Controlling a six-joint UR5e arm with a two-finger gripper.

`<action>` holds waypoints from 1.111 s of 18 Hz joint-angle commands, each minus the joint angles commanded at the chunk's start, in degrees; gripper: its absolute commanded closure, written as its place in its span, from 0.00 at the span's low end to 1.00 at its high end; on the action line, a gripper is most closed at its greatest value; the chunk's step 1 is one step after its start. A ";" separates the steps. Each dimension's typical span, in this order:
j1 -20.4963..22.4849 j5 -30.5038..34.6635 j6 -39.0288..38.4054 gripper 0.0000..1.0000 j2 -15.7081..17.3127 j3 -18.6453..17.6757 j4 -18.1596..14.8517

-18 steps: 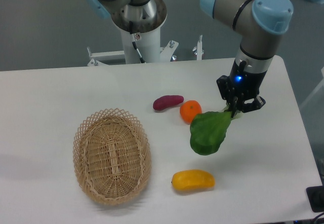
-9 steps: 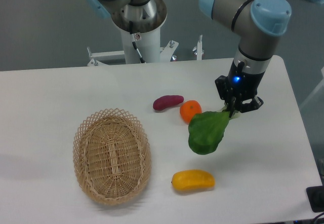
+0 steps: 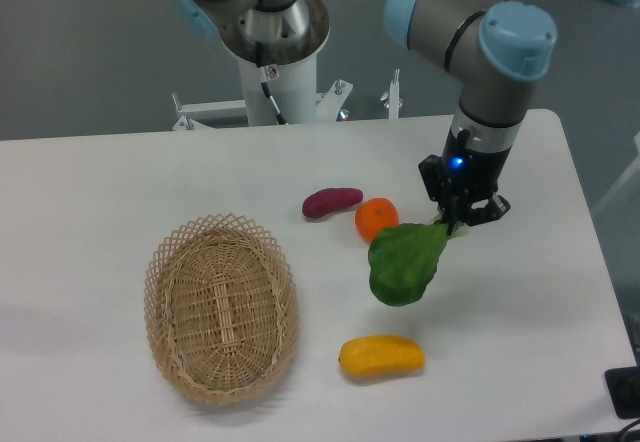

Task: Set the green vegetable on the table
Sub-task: 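Lower the held green bok choy toward the table beside the orange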

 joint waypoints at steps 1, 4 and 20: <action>-0.44 0.96 0.09 0.88 -0.18 -1.32 2.64; -1.50 2.29 0.96 0.88 -1.40 -2.91 6.36; -6.95 8.44 5.01 0.75 -6.42 -3.44 7.59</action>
